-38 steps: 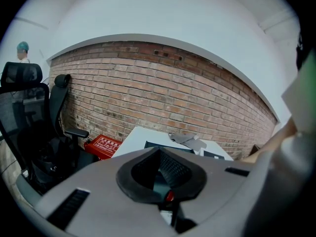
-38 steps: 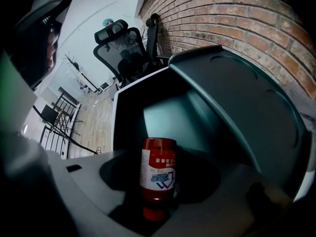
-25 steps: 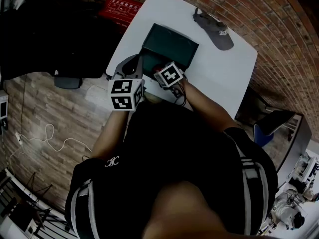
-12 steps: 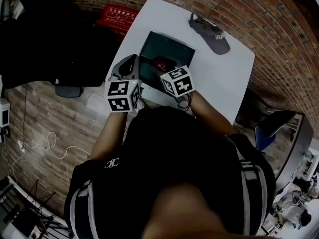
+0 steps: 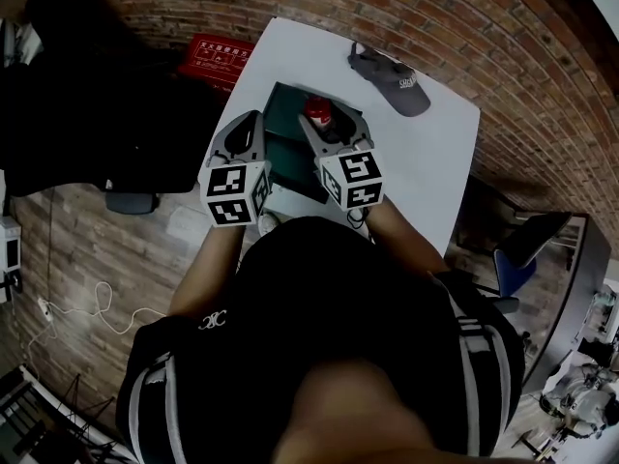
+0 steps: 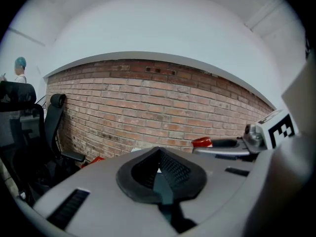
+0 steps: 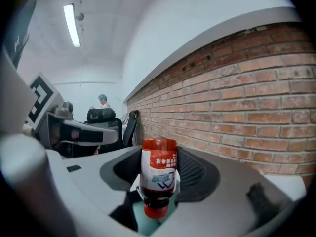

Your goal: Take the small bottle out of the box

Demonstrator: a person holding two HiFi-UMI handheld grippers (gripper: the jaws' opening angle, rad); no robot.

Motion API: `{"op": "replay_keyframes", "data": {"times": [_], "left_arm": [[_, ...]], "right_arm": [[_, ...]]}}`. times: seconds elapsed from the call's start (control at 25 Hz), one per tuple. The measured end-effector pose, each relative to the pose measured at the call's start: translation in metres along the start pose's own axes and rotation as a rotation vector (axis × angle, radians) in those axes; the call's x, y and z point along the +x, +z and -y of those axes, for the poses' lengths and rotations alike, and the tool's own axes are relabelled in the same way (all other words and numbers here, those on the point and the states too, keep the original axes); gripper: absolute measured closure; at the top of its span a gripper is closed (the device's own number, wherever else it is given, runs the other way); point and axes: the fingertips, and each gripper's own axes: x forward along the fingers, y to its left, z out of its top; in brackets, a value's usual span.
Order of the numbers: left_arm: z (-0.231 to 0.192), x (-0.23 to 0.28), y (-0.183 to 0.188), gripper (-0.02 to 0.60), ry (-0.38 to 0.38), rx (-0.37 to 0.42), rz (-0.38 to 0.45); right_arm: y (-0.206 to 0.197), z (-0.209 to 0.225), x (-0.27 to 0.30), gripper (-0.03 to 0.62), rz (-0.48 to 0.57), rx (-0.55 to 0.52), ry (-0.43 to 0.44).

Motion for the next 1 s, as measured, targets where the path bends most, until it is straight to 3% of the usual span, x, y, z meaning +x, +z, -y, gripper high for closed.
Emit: {"op": "replay_keyframes", "data": {"times": [0.16, 0.4, 0.6, 1.0], "left_arm": [[0.005, 0.005, 0.02, 0.569, -0.015, -0.013, 0.049], [0.021, 0.005, 0.043, 0.569, -0.049, 0.039, 0.114], [0.031, 0.008, 0.05, 0.569, -0.067, 0.078, 0.133], [0.034, 0.015, 0.047, 0.569, -0.08, 0.064, 0.116]], "right_arm": [[0.036, 0.019, -0.022, 0.379, 0.112, -0.024, -0.102], [0.067, 0.044, -0.048, 0.38, 0.215, -0.009, -0.205], [0.072, 0.054, -0.055, 0.381, 0.233, 0.016, -0.213], [0.07, 0.069, -0.058, 0.379, 0.251, 0.049, -0.262]]}}
